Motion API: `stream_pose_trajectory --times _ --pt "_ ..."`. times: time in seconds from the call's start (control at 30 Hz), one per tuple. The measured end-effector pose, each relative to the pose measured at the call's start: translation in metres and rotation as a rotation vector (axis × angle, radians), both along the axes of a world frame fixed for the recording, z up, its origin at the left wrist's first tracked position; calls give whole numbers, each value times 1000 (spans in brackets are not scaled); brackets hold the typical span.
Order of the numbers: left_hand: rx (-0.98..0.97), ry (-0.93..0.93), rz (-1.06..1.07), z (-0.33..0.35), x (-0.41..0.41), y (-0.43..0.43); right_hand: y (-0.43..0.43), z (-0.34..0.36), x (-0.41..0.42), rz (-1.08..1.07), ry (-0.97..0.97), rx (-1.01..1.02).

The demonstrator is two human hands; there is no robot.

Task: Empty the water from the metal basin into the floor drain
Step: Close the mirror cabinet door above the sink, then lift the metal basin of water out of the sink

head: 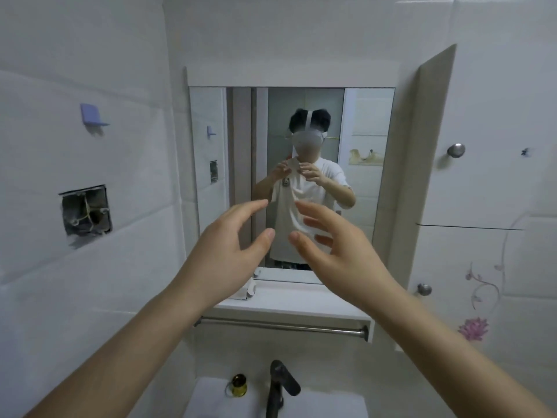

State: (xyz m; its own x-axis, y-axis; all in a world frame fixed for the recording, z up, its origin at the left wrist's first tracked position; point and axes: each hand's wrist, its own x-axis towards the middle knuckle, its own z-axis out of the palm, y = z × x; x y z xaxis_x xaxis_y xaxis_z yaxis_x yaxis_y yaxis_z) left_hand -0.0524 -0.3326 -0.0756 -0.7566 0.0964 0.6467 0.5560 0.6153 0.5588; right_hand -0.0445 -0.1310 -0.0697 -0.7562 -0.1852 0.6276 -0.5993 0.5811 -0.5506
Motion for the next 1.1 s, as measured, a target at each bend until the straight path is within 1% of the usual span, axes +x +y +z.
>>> stream_pose_trajectory --times 0.27,0.53,0.73,0.87,1.1 --pt "14 -61 -15 -19 -25 15 16 -20 -24 -39 -63 -22" --pt "3 -130 19 -41 -38 26 24 -51 -48 11 -153 -32" --pt "-2 -193 34 -64 -44 15 9 -75 -63 54 -212 -54" --pt "46 -253 33 -81 -55 0 -7 -90 -70 63 -261 -54" --pt "125 -346 -30 -116 -71 -28 -37 -119 -76 20 -348 -96"
